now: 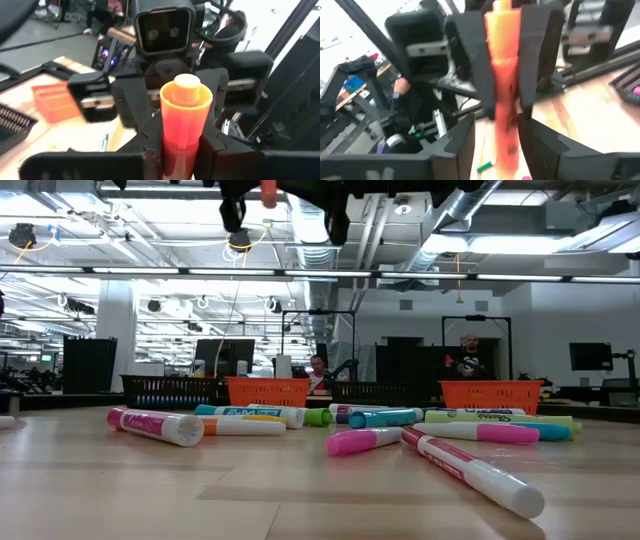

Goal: Pick & Place Markers
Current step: Put the orange highlighter pen into the left black bin

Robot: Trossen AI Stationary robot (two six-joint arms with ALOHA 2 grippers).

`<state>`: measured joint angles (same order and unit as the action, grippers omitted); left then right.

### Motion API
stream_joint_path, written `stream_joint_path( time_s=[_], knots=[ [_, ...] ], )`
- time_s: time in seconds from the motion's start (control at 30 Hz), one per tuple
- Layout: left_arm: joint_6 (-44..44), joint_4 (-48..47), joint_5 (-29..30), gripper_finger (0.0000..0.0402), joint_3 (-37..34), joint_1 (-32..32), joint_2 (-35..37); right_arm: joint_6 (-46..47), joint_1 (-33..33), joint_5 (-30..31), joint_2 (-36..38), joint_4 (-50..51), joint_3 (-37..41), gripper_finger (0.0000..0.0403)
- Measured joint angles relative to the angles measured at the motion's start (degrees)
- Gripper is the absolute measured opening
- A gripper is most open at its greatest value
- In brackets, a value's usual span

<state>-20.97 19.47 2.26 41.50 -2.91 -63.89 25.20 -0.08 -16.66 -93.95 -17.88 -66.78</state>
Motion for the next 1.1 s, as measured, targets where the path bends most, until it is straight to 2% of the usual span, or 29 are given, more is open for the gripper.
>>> stream_joint_path(
  time_s=[0.2, 0.4, 0.63, 0.9, 1.1],
  knots=[
    [1.8, -12.9, 4.3, 0.0057, -0.1, 2.5, 6.1, -0.2, -1.6, -10.9, 0.0, 6.1, 0.0, 0.0156],
    [1.6, -27.2, 6.8, 0.0057, 0.0, 7.0, 10.9, -3.7, -2.3, -13.0, 0.0, 5.9, 0.0, 0.0150],
    [1.5, -40.2, 6.9, 0.0057, 0.0, 13.4, 8.4, -7.3, -3.4, -14.7, 0.1, 4.6, 0.0, 0.0130],
    [5.4, -42.2, 3.4, 0.0058, 0.0, 24.5, 2.3, -8.4, -7.3, -20.1, 3.1, 4.3, 0.1, 0.0123],
    [5.1, -42.0, 2.8, 0.0058, 0.0, 33.1, -2.5, -10.5, -11.6, -21.0, 5.1, 4.1, 0.6, 0.0123]
  ],
)
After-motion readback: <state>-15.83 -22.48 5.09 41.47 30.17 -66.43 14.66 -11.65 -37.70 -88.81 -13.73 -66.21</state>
